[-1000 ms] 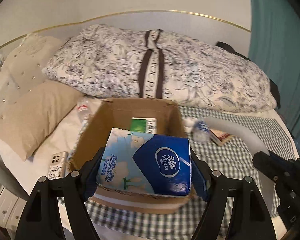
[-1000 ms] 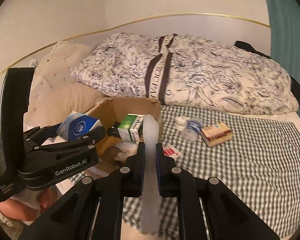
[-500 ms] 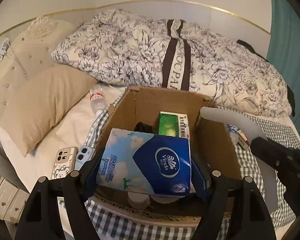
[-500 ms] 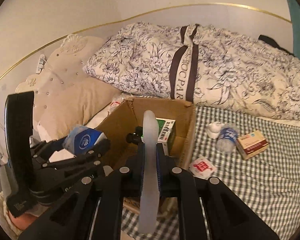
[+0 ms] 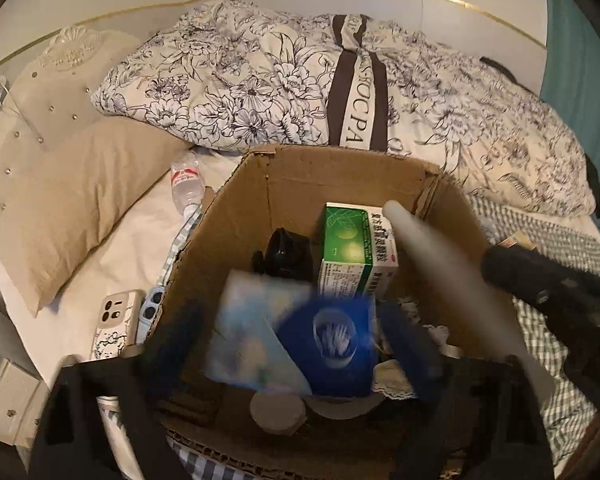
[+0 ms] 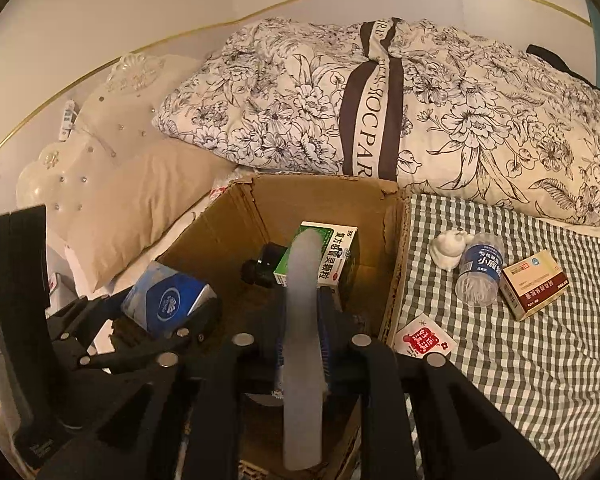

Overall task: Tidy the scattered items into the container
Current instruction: 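Move both grippers back over the cloth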

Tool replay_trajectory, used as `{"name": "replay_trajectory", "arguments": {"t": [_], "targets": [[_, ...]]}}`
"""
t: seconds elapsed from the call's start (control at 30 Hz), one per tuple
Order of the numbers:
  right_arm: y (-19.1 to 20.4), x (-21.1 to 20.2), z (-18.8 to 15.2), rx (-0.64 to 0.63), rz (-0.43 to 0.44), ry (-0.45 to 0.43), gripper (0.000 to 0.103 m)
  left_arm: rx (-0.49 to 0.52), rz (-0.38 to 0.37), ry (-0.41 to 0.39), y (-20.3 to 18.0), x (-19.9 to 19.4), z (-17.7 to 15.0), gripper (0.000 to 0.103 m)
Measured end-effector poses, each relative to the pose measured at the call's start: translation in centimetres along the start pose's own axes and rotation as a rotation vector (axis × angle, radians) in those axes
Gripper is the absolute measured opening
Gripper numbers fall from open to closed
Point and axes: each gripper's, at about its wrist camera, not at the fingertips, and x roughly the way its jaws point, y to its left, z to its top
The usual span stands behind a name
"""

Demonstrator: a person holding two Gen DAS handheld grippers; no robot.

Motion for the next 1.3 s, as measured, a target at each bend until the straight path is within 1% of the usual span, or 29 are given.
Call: {"name": "replay_trajectory", "arguments": {"t": [0.03,0.07,0.1,0.17,0.33,0.4,0.53,0.73,0.87,0.97,1.23,1.27,1.3], "targets": [[-0.2,-0.2,0.1,0.009,0.002,-0.009,0.031,-0.001,0.008,-0.008,-0.1,-0.1,-0.1,0.101],[-0.3,-0.6,0.2,0.015,0.0,-0.024,0.041,-0.002,0.008,-0.01,-0.1,-0.1,0.0,0.101],[-0.5,-0.9,0.3,0.018,-0.003,-0.037,0.048,-0.004,0.005,-0.006,-0.2,-0.2,0.0,0.102],[-0.7,-1.6,0.5,0.022,-0.006,-0.062,0.053,-0.007,0.009,0.0,-0.4,-0.3,0.0,0.103],[-2.1,-3.8,0.8,0.043,-0.035,-0.102,0.054,-0.015,0.011,-0.016,-1.3,-1.8,0.0,0.103],[-3.1,-5.0,0.6,0.054,-0.059,-0.117,0.056,-0.022,-0.001,-0.023,-1.8,-2.5,-0.1,0.103],[-5.7,-7.5,-0.1,0.069,-0.123,-0.142,0.056,-0.009,-0.027,-0.032,-3.8,-4.0,-0.6,0.103],[-9.7,-11.8,-2.0,0.114,-0.197,-0.173,0.056,0.034,-0.067,-0.049,-7.8,-6.4,-1.4,0.103],[-12.5,-14.4,-3.7,0.161,-0.226,-0.184,0.057,0.074,-0.096,-0.062,-11.2,-7.9,-2.2,0.103],[-14.1,-16.0,-4.8,0.189,-0.243,-0.19,0.057,0.101,-0.116,-0.057,-13.7,-8.5,-3.1,0.103],[-17.6,-18.8,-7.3,0.242,-0.272,-0.192,0.057,0.143,-0.124,-0.028,-19.7,-8.0,-5.5,0.103],[-17.9,-19.0,-7.6,0.243,-0.278,-0.191,0.058,0.15,-0.119,-0.027,-20.3,-7.8,-5.8,0.103],[-18.2,-19.1,-7.8,0.243,-0.284,-0.19,0.061,0.157,-0.111,-0.022,-20.9,-7.5,-6.1,0.103]]}}
